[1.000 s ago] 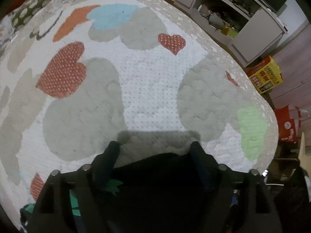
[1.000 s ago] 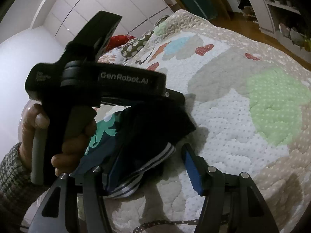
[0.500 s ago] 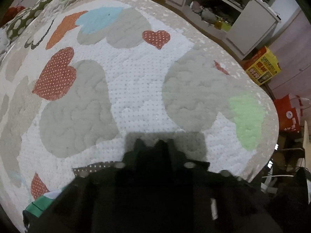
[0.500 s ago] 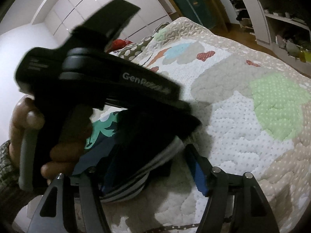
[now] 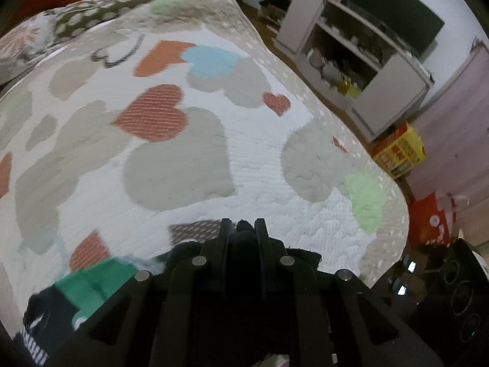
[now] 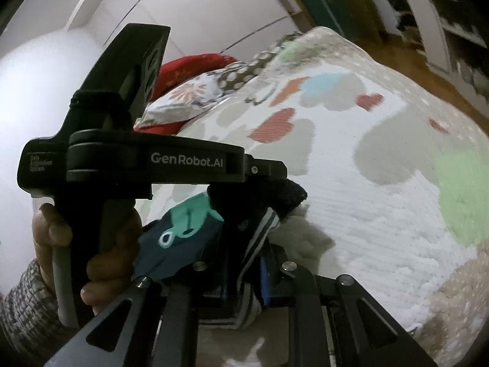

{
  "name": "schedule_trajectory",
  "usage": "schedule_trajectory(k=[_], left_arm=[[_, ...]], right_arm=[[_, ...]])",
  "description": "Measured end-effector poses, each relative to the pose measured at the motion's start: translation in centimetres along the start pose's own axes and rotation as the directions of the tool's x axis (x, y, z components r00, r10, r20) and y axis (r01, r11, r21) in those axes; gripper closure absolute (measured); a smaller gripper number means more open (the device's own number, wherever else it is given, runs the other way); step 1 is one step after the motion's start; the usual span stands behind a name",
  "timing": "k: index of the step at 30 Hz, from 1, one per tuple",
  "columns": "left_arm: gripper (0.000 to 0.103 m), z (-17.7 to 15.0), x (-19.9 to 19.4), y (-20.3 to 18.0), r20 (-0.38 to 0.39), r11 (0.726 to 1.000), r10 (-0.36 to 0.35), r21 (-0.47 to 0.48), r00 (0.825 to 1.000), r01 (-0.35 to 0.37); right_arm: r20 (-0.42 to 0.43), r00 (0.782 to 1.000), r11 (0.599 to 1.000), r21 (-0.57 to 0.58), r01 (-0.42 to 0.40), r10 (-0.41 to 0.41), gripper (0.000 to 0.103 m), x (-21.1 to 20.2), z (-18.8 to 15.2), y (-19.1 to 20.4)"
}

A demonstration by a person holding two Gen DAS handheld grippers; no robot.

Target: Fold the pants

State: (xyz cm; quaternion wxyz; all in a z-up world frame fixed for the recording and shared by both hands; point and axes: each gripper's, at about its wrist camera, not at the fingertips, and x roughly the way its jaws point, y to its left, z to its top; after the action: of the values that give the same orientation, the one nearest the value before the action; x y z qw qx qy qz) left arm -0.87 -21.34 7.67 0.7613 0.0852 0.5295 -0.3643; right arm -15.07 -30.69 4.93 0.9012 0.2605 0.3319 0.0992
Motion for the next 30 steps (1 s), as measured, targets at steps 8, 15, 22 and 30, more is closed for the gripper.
schedule_trajectory(k=[8, 15, 22, 30], left_arm=[[0.089, -2.9, -3.0, 5.4, 0.07, 0.987, -0.017, -0.158, 0.997, 0.027], [0.085, -7.2, -5.3, 11.0, 0.141, 0.938, 0.036, -0.345, 0.989, 0.015], [0.057, -13.0, -9.4, 14.8, 0.205, 0.852, 0.156, -0.522, 0.966, -0.027], [0.05, -17.9, -13.6, 16.3, 0.241, 0.785, 0.326, -0.608, 0.914, -0.119]], right_arm=[[-0.057, 0.998, 0.983, -0.183, 0.008, -0.019, 0.087, 2.1, -0.5, 5.8], [-0.123, 0.991, 0.933, -0.359, 0.005, -0.053, 0.084, 5.2, -1.9, 10.3], [-0.229, 0.973, 0.908, -0.415, -0.065, -0.035, 0.06, 8.6, -4.5, 13.6], [-0.204, 0.979, 0.875, -0.474, -0.102, 0.004, 0.057, 5.0, -4.4, 16.9]])
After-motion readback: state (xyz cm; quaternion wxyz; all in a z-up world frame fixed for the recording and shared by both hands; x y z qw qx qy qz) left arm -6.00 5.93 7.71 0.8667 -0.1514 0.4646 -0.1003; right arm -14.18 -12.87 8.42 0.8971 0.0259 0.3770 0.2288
